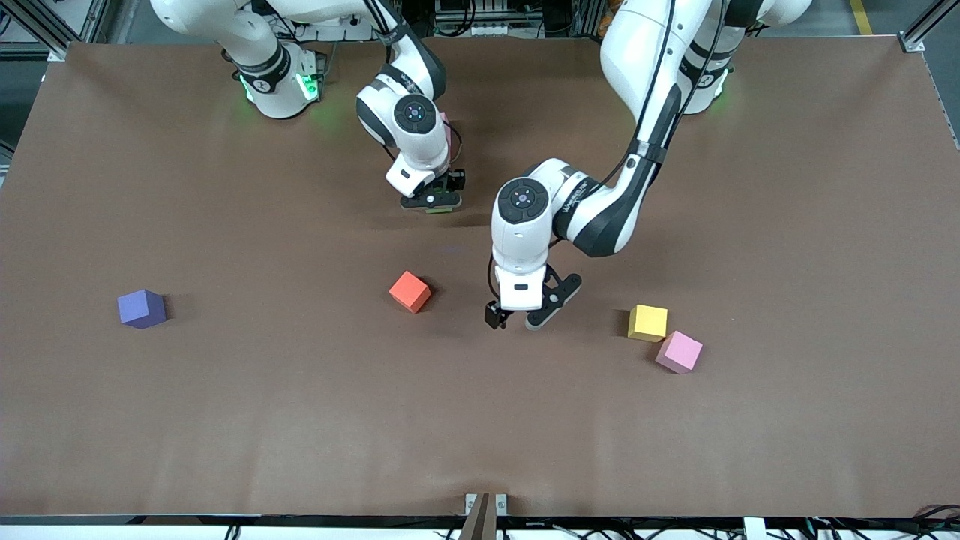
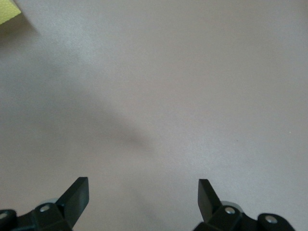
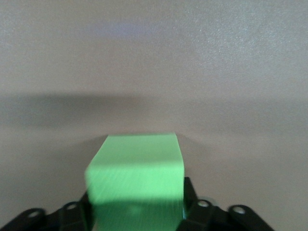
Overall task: Arrange blocks into number 1
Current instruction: 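Place the green cube beside the cyan cube with the right gripper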
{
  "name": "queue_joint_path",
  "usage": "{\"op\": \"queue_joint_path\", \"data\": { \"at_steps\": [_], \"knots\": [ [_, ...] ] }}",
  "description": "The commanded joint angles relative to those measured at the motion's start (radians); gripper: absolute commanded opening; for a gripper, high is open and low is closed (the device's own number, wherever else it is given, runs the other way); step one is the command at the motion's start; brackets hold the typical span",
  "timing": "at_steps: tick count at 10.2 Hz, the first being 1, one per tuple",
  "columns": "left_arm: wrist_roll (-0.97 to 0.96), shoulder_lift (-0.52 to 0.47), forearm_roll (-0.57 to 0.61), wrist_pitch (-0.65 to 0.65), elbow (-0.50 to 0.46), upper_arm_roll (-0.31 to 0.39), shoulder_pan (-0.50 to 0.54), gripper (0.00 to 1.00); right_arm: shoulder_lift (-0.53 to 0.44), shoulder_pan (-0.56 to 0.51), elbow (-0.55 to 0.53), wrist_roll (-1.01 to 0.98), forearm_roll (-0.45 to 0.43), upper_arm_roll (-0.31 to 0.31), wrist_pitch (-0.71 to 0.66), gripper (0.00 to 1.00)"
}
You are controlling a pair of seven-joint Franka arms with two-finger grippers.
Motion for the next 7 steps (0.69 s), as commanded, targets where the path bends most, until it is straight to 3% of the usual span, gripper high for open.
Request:
{"op": "queue_joint_path", "data": {
  "at_steps": [1,5,7],
  "knots": [
    [0.009,-0.003,-0.028,0.043,-0.008,-0.004,0.001,1.0,-0.062,-0.012,0.0,0.012,0.001,0.0,-0.004,1.0],
    [-0.065,0.033,-0.138,0.068,0.05,-0.012,-0.005,1.0,-0.214,-0.165,0.035,-0.164,0.0,0.0,-0.179,1.0],
    [-0.181,0.086,-0.14,0.07,0.112,-0.012,-0.029,1.0,-0.278,-0.306,0.047,-0.393,0.0,-0.001,-0.292,1.0]
  ]
}}
